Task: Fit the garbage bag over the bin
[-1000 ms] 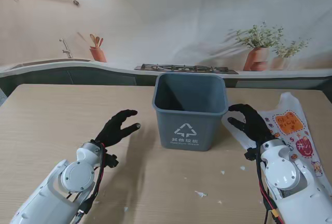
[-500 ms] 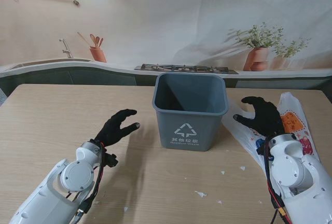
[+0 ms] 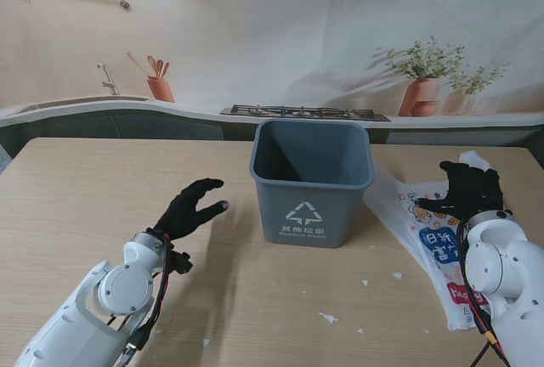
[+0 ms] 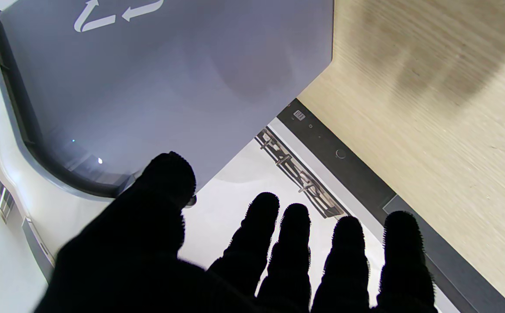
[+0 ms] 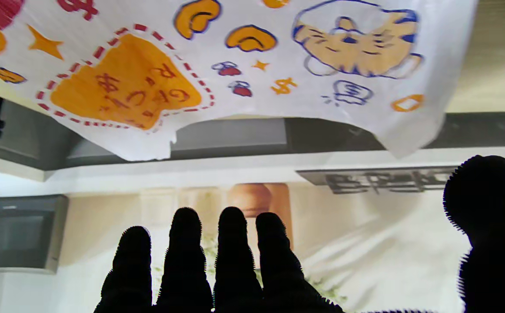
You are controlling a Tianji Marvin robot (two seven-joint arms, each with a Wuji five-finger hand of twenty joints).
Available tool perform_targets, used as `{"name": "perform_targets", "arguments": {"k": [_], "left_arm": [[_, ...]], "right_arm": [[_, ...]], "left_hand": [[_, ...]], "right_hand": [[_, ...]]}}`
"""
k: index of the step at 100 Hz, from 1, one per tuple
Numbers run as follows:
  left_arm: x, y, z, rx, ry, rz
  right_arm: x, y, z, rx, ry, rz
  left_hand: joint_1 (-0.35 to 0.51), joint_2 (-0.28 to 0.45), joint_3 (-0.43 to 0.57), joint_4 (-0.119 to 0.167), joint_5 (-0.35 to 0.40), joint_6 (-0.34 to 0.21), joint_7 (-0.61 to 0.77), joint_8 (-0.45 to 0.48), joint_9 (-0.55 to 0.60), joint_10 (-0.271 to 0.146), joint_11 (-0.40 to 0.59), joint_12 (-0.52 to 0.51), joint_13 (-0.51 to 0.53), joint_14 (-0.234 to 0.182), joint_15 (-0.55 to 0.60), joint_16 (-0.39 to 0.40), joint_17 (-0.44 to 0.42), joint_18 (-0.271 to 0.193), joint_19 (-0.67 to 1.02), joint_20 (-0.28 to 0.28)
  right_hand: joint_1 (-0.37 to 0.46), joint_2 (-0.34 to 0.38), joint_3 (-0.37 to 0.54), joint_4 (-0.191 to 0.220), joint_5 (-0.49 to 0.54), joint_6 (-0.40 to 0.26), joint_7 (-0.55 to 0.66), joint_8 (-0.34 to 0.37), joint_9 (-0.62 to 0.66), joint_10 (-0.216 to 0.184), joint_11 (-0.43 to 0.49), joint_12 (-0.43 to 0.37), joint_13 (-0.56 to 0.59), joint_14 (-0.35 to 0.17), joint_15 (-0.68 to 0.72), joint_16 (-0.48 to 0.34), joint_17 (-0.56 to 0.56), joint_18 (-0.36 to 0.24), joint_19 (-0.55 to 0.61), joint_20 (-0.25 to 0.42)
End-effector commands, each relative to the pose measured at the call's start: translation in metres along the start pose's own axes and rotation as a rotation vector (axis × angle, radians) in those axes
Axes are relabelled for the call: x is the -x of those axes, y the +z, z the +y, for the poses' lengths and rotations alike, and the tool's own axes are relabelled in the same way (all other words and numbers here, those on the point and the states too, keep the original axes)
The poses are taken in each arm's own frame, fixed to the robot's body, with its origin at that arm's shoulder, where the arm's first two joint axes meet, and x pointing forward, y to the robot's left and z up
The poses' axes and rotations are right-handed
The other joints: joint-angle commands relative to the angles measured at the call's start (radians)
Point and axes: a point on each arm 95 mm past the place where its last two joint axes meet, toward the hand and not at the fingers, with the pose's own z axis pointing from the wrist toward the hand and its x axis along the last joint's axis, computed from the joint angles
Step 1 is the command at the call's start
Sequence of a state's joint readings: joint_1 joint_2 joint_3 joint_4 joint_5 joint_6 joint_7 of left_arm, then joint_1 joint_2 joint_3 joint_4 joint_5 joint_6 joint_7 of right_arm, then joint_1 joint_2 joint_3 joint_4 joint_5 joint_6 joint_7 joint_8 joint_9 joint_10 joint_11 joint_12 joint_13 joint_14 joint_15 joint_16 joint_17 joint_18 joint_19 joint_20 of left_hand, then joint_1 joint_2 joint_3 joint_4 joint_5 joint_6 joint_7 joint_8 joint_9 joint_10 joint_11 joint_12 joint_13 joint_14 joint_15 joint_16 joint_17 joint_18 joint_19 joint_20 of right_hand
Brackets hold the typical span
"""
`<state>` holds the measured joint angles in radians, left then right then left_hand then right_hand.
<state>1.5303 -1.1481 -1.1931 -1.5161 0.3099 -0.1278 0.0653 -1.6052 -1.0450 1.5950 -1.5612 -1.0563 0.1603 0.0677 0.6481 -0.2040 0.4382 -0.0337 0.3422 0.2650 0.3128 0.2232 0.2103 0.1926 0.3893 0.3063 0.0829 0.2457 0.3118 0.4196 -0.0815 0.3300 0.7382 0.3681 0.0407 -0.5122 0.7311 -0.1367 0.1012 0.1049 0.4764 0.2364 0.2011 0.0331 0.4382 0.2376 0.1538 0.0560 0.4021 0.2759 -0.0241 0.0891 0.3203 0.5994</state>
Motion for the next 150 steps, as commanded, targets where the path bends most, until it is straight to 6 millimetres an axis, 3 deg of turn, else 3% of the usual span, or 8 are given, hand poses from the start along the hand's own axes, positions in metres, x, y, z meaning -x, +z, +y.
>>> {"name": "perform_targets", "arguments": {"k": [1,56,86,125,133,137,147,150], "left_arm": [[-0.003,-0.001,0.001,0.010,-0.002,0.007],[-0.002,0.001,0.004,0.019,-0.011,-0.004],[-0.002,0.002,0.003,0.017,-0.009,-0.002],[-0.003,0.001,0.002,0.013,-0.005,0.000],[-0.003,0.001,0.002,0.014,-0.003,0.001],[-0.003,0.002,0.002,0.015,-0.003,0.001],[-0.002,0.002,0.002,0.017,-0.003,0.000],[-0.002,0.001,0.002,0.017,-0.003,0.000]], "right_arm": [[0.002,0.003,-0.009,-0.042,-0.018,-0.026],[0.016,0.030,-0.063,-0.240,-0.002,-0.181],[0.013,0.036,-0.079,-0.330,-0.033,-0.204],[0.003,0.040,-0.097,-0.390,-0.065,-0.228],[0.001,0.042,-0.101,-0.368,-0.071,-0.227],[0.000,0.042,-0.102,-0.358,-0.075,-0.224],[-0.004,0.044,-0.105,-0.318,-0.104,-0.222],[-0.005,0.044,-0.106,-0.300,-0.114,-0.225]], "left_hand": [[-0.003,0.013,-0.020,-0.007,0.009,0.002,-0.019,-0.006,-0.006,0.016,-0.009,-0.008,0.003,-0.022,-0.014,-0.017,-0.006,-0.002,-0.021,-0.014],[-0.003,0.014,-0.022,-0.007,0.007,0.001,-0.018,-0.005,-0.007,0.016,-0.010,-0.009,0.001,-0.016,-0.016,-0.015,-0.006,-0.002,-0.024,-0.016],[-0.003,0.014,-0.021,-0.007,0.006,0.000,-0.017,-0.005,-0.006,0.008,-0.009,-0.008,0.001,-0.016,-0.015,-0.013,-0.006,-0.002,-0.024,-0.016],[0.000,0.009,-0.016,-0.006,0.005,0.002,-0.016,-0.005,-0.007,0.015,-0.009,-0.008,0.001,-0.017,-0.015,-0.013,-0.006,-0.002,-0.024,-0.016],[0.000,0.009,-0.015,-0.006,0.005,0.001,-0.016,-0.005,-0.006,0.008,-0.008,-0.008,0.002,-0.017,-0.015,-0.012,-0.006,-0.001,-0.024,-0.016],[0.001,0.008,-0.014,-0.006,0.006,0.002,-0.016,-0.004,-0.006,0.015,-0.009,-0.008,0.002,-0.015,-0.014,-0.012,-0.006,-0.001,-0.024,-0.016],[0.000,0.006,-0.013,-0.006,0.006,0.002,-0.015,-0.004,-0.005,0.014,-0.009,-0.008,0.002,-0.016,-0.014,-0.012,-0.006,-0.001,-0.024,-0.016],[0.001,0.005,-0.012,-0.006,0.006,0.002,-0.015,-0.004,-0.005,0.014,-0.009,-0.008,0.002,-0.015,-0.014,-0.012,-0.006,-0.001,-0.024,-0.016]], "right_hand": [[-0.059,-0.026,0.006,-0.001,-0.025,0.033,-0.030,0.024,-0.025,0.029,-0.041,-0.016,-0.035,0.026,-0.020,-0.013,-0.013,0.023,-0.036,-0.007],[-0.092,-0.013,0.012,-0.012,-0.011,0.046,-0.061,0.075,-0.019,0.055,0.023,0.013,-0.030,0.056,0.003,-0.002,0.009,0.028,-0.048,-0.031],[-0.030,-0.030,-0.001,-0.003,-0.012,0.077,0.130,0.033,-0.038,0.074,0.401,0.147,0.060,0.028,0.102,0.052,0.025,0.014,-0.015,-0.023],[0.471,-0.070,-0.204,0.070,0.028,0.106,0.515,0.075,0.243,0.034,0.680,0.264,0.321,0.036,0.310,0.161,0.142,0.026,0.035,-0.023],[0.361,-0.189,0.418,-0.009,0.129,0.064,0.551,0.118,0.372,-0.004,0.714,0.287,0.413,0.033,0.354,0.180,0.195,0.035,0.057,-0.050],[0.386,-0.199,0.504,-0.013,0.182,0.040,0.575,0.136,0.434,-0.022,0.733,0.293,0.462,0.029,0.385,0.191,0.225,0.039,0.070,-0.055],[0.517,-0.309,0.589,-0.178,0.349,-0.030,0.625,0.188,0.624,-0.064,0.801,0.200,0.617,0.014,0.459,0.207,0.311,0.051,0.136,-0.088],[0.547,-0.328,0.619,-0.186,0.383,-0.048,0.680,0.079,0.677,-0.079,0.806,0.210,0.667,0.009,0.477,0.200,0.331,0.055,0.193,-0.126]]}}
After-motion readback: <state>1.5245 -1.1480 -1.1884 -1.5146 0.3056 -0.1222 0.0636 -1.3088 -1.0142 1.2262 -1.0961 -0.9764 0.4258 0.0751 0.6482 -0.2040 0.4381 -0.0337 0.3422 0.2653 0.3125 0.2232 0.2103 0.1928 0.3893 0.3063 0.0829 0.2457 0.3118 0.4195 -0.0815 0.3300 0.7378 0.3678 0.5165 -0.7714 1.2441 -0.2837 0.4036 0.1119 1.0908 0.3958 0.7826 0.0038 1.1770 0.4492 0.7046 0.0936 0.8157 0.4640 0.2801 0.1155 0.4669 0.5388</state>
